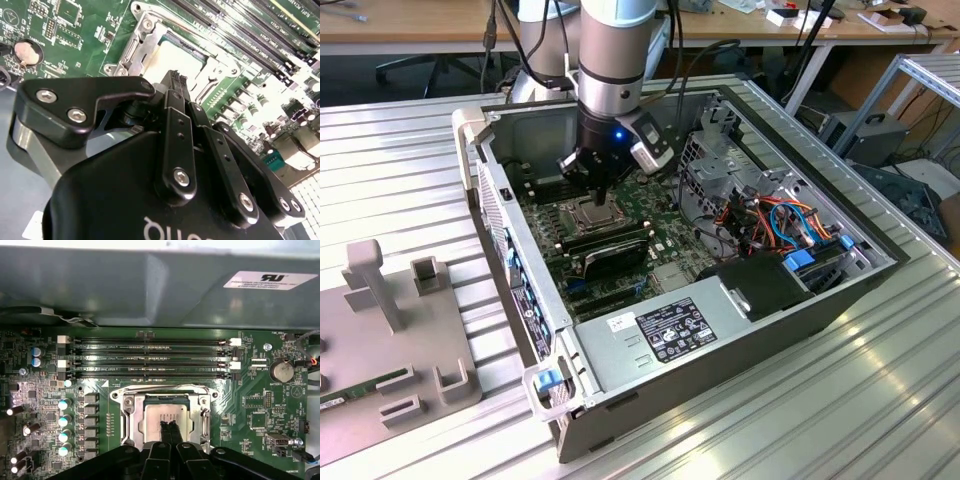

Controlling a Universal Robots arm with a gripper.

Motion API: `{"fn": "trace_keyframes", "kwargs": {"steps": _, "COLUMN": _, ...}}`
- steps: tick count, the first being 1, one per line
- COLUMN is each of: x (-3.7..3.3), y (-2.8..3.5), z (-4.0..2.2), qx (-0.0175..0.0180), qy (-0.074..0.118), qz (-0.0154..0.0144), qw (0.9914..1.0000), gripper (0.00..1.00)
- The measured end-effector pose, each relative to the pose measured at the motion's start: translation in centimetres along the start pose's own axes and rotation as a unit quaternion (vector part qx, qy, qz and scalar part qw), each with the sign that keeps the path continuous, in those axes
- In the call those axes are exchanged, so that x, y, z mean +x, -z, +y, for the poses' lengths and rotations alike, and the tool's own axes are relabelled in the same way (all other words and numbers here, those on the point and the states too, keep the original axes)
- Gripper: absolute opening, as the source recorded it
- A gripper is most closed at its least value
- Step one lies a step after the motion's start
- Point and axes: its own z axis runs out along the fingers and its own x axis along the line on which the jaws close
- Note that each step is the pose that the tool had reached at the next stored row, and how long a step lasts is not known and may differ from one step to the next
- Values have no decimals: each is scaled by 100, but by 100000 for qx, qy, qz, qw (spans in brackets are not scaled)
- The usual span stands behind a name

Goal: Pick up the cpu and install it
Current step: 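Install the second cpu locking lever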

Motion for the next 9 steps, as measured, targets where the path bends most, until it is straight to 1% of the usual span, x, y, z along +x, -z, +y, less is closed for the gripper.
{"fn": "trace_keyframes", "kwargs": {"steps": 3, "x": -3, "y": 16, "z": 1, "qx": -4, "qy": 2, "qz": -2, "qw": 100000, "gripper": 11}}
{"fn": "trace_keyframes", "kwargs": {"steps": 9, "x": -3, "y": 22, "z": 1, "qx": -1, "qy": 4, "qz": 1, "qw": 100000, "gripper": 11}}
